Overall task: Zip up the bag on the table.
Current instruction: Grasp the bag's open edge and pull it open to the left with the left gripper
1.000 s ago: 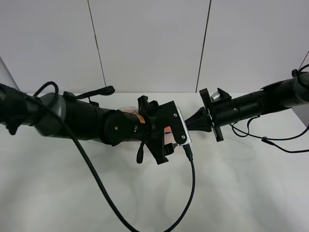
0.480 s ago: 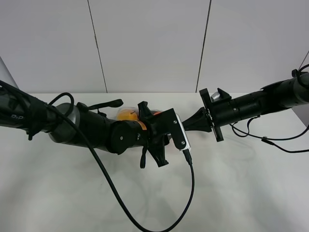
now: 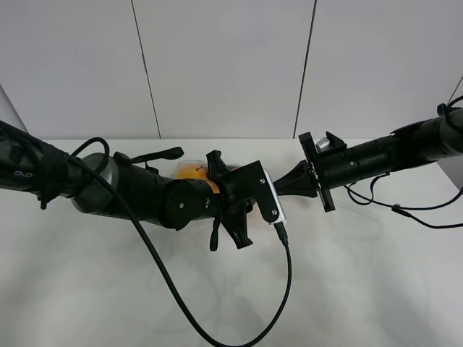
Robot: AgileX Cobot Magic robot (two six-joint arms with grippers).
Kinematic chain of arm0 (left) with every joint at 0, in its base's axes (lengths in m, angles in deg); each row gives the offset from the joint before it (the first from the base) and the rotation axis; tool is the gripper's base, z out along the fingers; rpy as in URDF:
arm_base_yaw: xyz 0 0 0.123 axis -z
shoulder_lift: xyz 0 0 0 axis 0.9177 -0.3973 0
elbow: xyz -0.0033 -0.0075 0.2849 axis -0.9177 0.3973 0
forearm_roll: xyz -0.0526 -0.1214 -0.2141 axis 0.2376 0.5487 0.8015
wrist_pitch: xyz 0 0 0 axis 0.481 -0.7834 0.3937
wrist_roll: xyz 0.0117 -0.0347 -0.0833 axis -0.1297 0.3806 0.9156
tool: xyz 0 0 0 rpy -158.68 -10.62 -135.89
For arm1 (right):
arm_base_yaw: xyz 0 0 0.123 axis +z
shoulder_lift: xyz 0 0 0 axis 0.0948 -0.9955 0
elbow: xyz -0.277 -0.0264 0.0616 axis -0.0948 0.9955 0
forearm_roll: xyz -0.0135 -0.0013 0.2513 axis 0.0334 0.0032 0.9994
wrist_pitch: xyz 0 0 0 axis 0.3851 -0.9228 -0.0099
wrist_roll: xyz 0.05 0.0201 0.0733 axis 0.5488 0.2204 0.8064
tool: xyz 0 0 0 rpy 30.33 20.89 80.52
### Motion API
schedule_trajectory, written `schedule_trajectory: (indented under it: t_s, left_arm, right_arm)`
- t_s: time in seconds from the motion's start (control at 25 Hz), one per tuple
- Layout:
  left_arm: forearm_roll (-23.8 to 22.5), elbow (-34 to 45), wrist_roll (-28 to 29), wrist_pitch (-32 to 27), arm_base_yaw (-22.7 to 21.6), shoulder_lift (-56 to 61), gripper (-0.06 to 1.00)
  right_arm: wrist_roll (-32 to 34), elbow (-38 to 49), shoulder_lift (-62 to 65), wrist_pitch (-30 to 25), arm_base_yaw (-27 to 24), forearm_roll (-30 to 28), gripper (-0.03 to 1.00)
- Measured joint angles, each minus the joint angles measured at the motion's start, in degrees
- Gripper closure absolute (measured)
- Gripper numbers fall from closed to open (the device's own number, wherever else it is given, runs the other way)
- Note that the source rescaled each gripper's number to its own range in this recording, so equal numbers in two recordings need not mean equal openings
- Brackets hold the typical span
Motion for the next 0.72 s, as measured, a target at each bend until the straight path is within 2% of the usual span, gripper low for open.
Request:
schedule_trajectory:
  t_s: [0.16,0.72]
  left_arm:
    - [0.00,0.69,0.00,0.29,0.00,0.00,0.94]
    - [0.00,0.93,-1.15,0.53,0.00,0.64,0.94]
  right_arm:
    - [0.00,0.00,0.00,0.30,0.00,0.00,0.97]
    - [0.00,0.00,0.00,0.47,0.18,0.06,0.97]
